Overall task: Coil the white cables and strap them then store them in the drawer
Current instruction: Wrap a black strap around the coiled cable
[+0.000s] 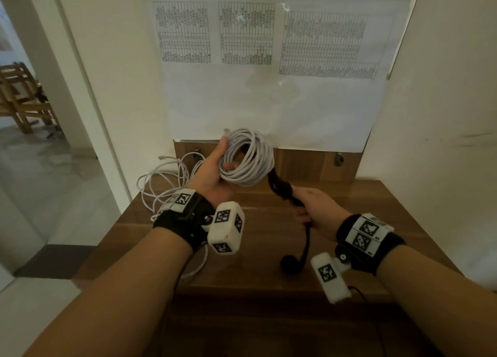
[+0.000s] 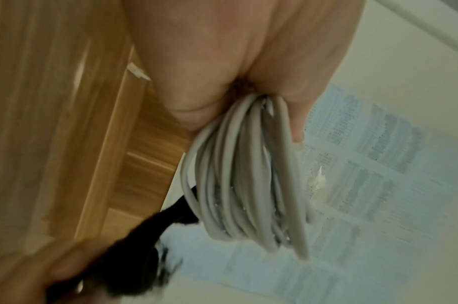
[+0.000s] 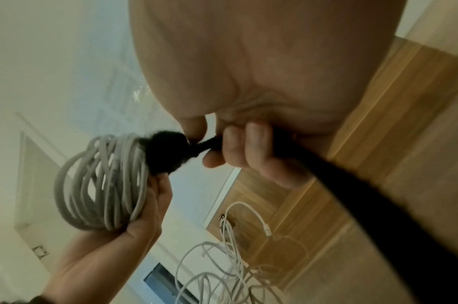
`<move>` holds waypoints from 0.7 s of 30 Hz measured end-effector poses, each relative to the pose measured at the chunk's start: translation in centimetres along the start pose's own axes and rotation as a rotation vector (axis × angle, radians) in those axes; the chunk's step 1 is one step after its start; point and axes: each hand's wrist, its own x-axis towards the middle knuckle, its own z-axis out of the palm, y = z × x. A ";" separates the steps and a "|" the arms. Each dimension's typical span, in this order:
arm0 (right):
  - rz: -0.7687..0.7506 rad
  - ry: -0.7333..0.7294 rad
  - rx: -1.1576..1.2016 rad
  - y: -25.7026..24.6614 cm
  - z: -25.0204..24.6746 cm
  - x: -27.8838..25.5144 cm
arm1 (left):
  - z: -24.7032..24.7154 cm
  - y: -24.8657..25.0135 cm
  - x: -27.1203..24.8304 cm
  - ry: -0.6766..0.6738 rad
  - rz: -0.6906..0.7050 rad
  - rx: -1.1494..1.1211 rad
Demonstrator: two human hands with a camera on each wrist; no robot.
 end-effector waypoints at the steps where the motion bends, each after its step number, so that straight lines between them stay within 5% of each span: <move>1: -0.024 0.028 -0.050 0.1 -0.4 0.3 | -0.5 0.2 0.1 0.008 0.018 -0.002; 6: 0.101 0.258 -0.117 1.7 -3.5 1.7 | -2.8 2.9 0.1 0.179 0.201 -0.047; 10: 0.153 0.326 0.067 1.2 -4.1 3.2 | -3.2 2.8 0.0 0.220 0.147 0.013; 12: 0.116 0.358 0.071 0.3 -4.1 4.2 | -3.2 1.8 0.0 0.220 0.089 0.042; 18: -0.089 0.491 -0.389 -0.6 -3.6 4.0 | -3.5 -0.3 -0.4 0.123 -0.016 0.062; 21: -0.267 0.336 -0.302 -1.6 -1.8 2.3 | -2.2 -1.3 -1.1 -0.009 -0.071 0.109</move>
